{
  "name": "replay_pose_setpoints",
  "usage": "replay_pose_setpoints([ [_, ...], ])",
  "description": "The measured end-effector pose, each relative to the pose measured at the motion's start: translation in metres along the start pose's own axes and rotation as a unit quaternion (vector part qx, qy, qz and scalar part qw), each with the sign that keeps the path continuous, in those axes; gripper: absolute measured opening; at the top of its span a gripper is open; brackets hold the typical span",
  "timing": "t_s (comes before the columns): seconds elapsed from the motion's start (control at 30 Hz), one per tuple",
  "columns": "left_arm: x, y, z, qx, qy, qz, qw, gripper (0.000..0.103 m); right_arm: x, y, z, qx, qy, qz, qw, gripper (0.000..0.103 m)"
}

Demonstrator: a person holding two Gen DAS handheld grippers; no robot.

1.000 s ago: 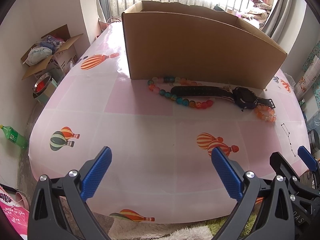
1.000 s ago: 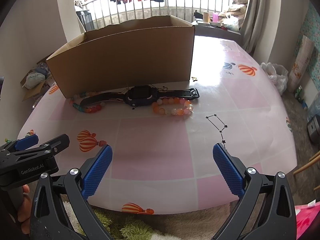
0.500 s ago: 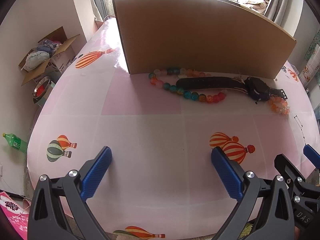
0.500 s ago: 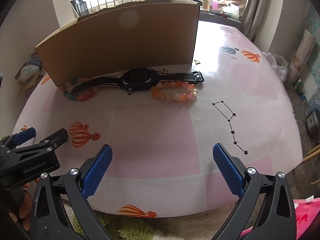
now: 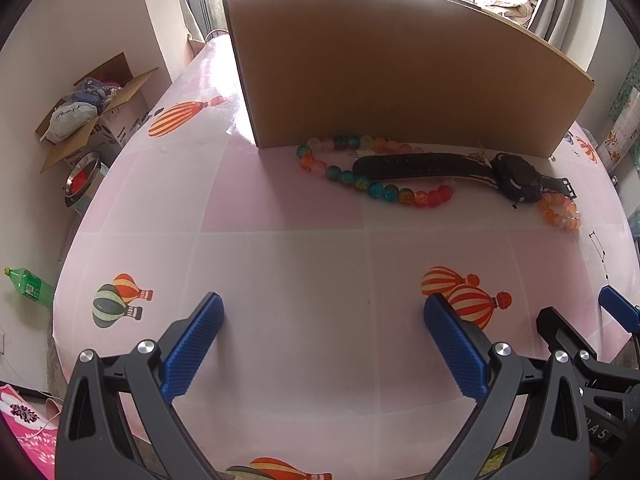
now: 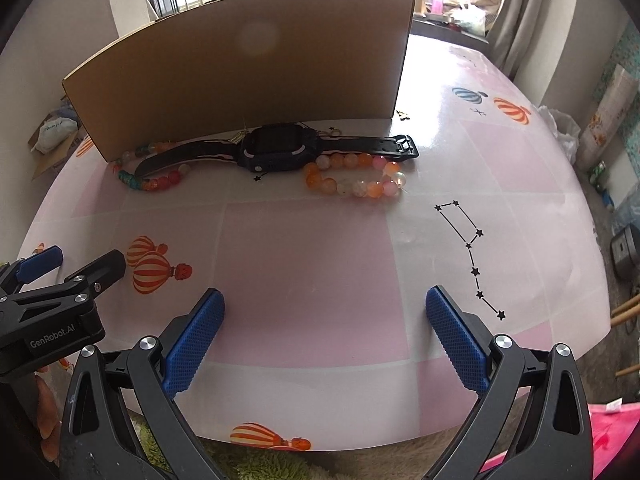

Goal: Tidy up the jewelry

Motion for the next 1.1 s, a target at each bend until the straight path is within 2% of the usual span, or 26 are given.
replay_pose_setpoints([
  [0.97, -0.0027, 0.0005, 0.0013, 0.005, 0.006, 0.006, 0.9999, 0.099, -0.0042, 0.0012, -0.0004, -0.004, 0.012, -0.011, 1.0, 0.096],
  [1.1, -0.0025, 0.0003, 0.0007, 0.009, 0.002, 0.015, 0.9998, 0.099, -0.0046, -0.001, -0.0011, -0.015, 0.009, -0.012, 1.0, 0.096],
])
Point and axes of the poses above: each gripper's, at about its wrist camera, not at the fingertips, and z roughly the way its jaws point, y to its left, x to its underside, the point moved 2 cm from there along z, roughly the way its jaws point, and after that the axes turned 2 degrees about y, right-handed, at the moved point
